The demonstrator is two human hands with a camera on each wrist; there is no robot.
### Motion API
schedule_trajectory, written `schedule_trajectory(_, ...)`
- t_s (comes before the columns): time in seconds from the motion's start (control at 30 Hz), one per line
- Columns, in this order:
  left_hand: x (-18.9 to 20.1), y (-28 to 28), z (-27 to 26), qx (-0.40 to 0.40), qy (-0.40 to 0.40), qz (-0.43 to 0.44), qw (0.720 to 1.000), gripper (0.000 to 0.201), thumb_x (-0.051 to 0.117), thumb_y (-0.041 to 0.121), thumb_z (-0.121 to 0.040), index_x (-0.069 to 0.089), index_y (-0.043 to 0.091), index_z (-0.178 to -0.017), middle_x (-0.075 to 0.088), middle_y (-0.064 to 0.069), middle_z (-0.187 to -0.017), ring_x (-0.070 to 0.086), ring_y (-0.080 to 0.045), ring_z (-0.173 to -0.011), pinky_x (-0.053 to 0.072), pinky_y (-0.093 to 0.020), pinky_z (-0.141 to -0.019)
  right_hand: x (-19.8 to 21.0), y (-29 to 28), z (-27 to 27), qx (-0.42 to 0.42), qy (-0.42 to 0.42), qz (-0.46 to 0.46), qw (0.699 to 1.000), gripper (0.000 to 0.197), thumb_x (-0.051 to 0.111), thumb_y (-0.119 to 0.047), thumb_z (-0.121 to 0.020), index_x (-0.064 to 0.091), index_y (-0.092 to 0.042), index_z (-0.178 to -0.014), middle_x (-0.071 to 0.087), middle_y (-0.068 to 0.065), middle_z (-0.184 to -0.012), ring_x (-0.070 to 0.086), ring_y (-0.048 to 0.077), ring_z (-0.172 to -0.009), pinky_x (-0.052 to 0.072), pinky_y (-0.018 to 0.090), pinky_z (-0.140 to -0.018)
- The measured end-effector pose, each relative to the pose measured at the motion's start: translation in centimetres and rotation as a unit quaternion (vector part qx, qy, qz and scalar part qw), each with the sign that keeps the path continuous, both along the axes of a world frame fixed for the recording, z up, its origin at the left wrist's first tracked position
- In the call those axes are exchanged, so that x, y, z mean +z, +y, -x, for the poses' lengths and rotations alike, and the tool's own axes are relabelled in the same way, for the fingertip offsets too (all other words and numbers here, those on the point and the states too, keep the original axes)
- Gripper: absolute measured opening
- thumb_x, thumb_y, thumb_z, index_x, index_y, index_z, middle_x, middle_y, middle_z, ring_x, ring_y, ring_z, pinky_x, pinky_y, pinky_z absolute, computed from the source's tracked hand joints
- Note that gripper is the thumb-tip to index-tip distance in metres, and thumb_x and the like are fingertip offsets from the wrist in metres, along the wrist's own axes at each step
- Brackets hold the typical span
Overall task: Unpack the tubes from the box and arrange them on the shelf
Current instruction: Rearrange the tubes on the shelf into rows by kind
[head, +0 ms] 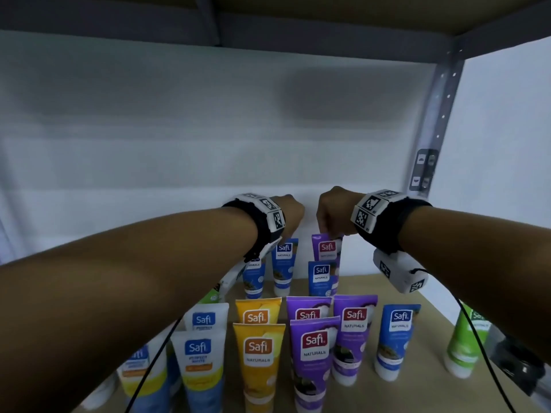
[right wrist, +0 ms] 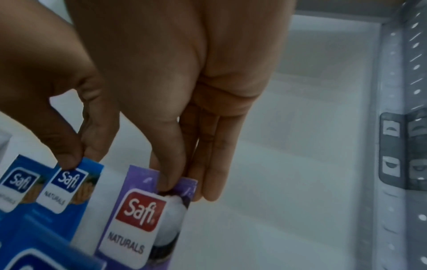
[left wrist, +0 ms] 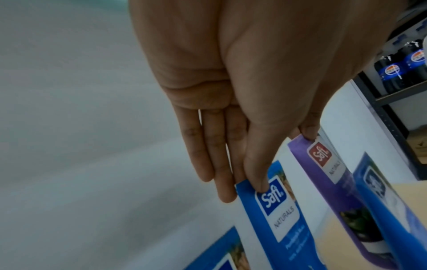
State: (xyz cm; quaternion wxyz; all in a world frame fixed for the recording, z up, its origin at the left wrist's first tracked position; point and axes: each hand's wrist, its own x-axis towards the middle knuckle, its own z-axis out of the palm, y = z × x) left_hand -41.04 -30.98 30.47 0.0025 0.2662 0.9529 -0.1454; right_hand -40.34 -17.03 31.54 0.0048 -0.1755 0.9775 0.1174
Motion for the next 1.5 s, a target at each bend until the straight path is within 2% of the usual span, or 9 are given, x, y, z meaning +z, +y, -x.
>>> schedule_trajectory(0.1,2.0,-1.1,-1.1,-0.006,0.02,-0.022,1.0,0.014,0.068,0.008,-0.084,0.072,0.0,-0.096,0.062,-0.009,-0.085,0.058,-0.022,-0.078,0.043,-0.025,-0.066,2.0,0.1,-1.4,-0.002,0.03,0.015,0.999,0.014,0.074,-0.005,-0.075,0.077,-0.014,-0.084,0.075,0.005,-0.084,0.062,0.011,-0.07,0.052,0.02,-0.067)
schedule_trajectory(0.23,4.8,-2.6,-3.1,-0.023,0.071,-0.056,0.996,0.015,0.065,0.005,-0.084,0.072,-0.003,-0.094,0.065,-0.013,-0.091,0.059,-0.022,-0.075,0.043,-0.025,-0.063,5.3,0.2,-3.9,-0.008,0.1,0.053,0.994,0.014,0.072,-0.004,-0.075,0.077,-0.013,-0.084,0.074,0.006,-0.087,0.067,0.018,-0.08,0.053,0.024,-0.069)
schedule_trajectory(0.5,10.7,-4.6,-9.7,-0.037,0.174,-0.115,0.977,0.018,0.064,0.016,-0.084,0.071,0.01,-0.1,0.063,-0.011,-0.109,0.063,-0.029,-0.093,0.056,-0.036,-0.08,11.9,-0.2,-11.2,-0.002,0.221,0.074,0.972,0.011,0.068,-0.013,-0.082,0.075,-0.017,-0.089,0.068,0.005,-0.102,0.057,0.022,-0.098,0.053,0.033,-0.084)
schedule_trajectory(0.63,12.6,-5.3,-13.8,-0.034,0.188,-0.151,0.97,0.017,0.064,0.016,-0.083,0.072,0.013,-0.097,0.064,-0.008,-0.104,0.063,-0.027,-0.09,0.056,-0.036,-0.078,13.8,-0.6,-15.3,0.002,0.238,0.1,0.966,0.011,0.069,-0.014,-0.081,0.075,-0.018,-0.089,0.069,0.006,-0.102,0.062,0.022,-0.089,0.054,0.031,-0.079)
schedule_trajectory(0.73,13.0,-5.7,-16.6,-0.027,0.177,-0.168,0.969,0.016,0.064,0.016,-0.082,0.073,0.014,-0.095,0.063,-0.006,-0.095,0.063,-0.026,-0.09,0.056,-0.036,-0.076,14.2,-1.0,-18.4,0.015,0.242,0.094,0.965,0.012,0.069,-0.015,-0.082,0.075,-0.017,-0.092,0.069,0.003,-0.093,0.055,0.016,-0.083,0.049,0.026,-0.077)
schedule_trajectory(0.83,12.4,-6.1,-19.1,-0.052,0.171,-0.184,0.967,0.013,0.066,0.018,-0.081,0.073,0.015,-0.091,0.065,-0.003,-0.089,0.064,-0.024,-0.087,0.057,-0.035,-0.076,13.7,-1.4,-21.0,0.029,0.237,0.097,0.966,0.013,0.07,-0.014,-0.082,0.076,-0.016,-0.093,0.071,0.002,-0.093,0.051,0.013,-0.08,0.047,0.024,-0.076)
schedule_trajectory(0.97,10.1,-6.1,-22.0,-0.061,0.13,-0.195,0.97,0.012,0.067,0.017,-0.083,0.072,0.013,-0.094,0.068,-0.001,-0.087,0.065,-0.018,-0.085,0.055,-0.031,-0.075,11.5,-1.7,-23.8,0.027,0.203,0.107,0.973,0.013,0.073,-0.014,-0.079,0.076,-0.017,-0.091,0.073,0.001,-0.091,0.063,0.017,-0.084,0.054,0.029,-0.08)
schedule_trajectory(1.23,2.2,-6.2,-24.5,-0.066,0.062,-0.21,0.973,0.012,0.066,0.012,-0.081,0.073,0.012,-0.091,0.072,-0.004,-0.089,0.067,-0.019,-0.082,0.057,-0.031,-0.077,4.1,-2.1,-26.4,0.014,0.115,0.123,0.986,0.014,0.073,-0.009,-0.079,0.077,-0.012,-0.092,0.074,0.001,-0.09,0.066,0.013,-0.083,0.048,0.019,-0.073)
schedule_trajectory(1.5,-3.9,-6.4,-24.3,-0.043,0.013,-0.216,0.975,0.017,0.061,0.007,-0.084,0.071,0.011,-0.097,0.071,-0.007,-0.095,0.067,-0.022,-0.089,0.056,-0.036,-0.082,-1.6,-1.7,-26.3,-0.021,0.067,0.152,0.986,0.014,0.071,-0.009,-0.08,0.075,-0.013,-0.092,0.073,0.004,-0.093,0.067,0.02,-0.088,0.052,0.027,-0.075)
